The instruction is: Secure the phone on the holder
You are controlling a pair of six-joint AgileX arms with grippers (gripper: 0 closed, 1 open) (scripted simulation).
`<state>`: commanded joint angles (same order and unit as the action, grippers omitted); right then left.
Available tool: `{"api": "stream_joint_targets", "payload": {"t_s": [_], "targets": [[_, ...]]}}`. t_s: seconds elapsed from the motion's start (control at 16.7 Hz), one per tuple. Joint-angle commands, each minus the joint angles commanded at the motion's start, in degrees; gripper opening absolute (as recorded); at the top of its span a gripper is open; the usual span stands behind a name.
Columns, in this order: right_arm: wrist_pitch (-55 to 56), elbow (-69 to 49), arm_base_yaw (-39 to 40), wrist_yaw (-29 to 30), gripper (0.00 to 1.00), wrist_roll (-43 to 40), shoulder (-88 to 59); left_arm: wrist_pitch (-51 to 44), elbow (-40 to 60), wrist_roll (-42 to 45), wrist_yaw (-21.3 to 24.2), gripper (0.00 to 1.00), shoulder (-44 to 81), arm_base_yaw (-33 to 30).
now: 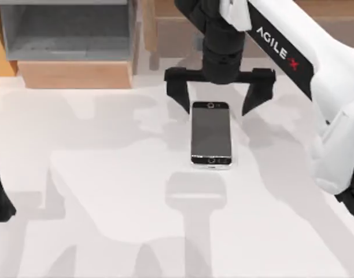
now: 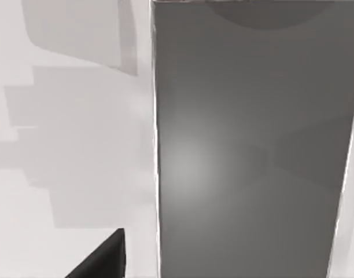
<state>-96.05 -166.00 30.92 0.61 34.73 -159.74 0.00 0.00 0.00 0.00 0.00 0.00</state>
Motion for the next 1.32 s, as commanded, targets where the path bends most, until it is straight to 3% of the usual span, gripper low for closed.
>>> {"api": "stream_joint_targets", "payload": {"t_s": [0.54,1.02,1.32], "targets": [[2.0,2.1,0.0,0.0,1.00,-0.1,0.2,0.0,0.0,0.0,0.0,1.00,0.0,0.0],[20.1,26.1,0.2,-0.1,1.00,0.0,5.3,0.0,0.0,0.0,0.0,1.00,0.0,0.0],[24.2,30.7,0.2,-0.1,1.00,0.1,6.2,0.0,0.0,0.0,0.0,1.00,0.0,0.0]]}}
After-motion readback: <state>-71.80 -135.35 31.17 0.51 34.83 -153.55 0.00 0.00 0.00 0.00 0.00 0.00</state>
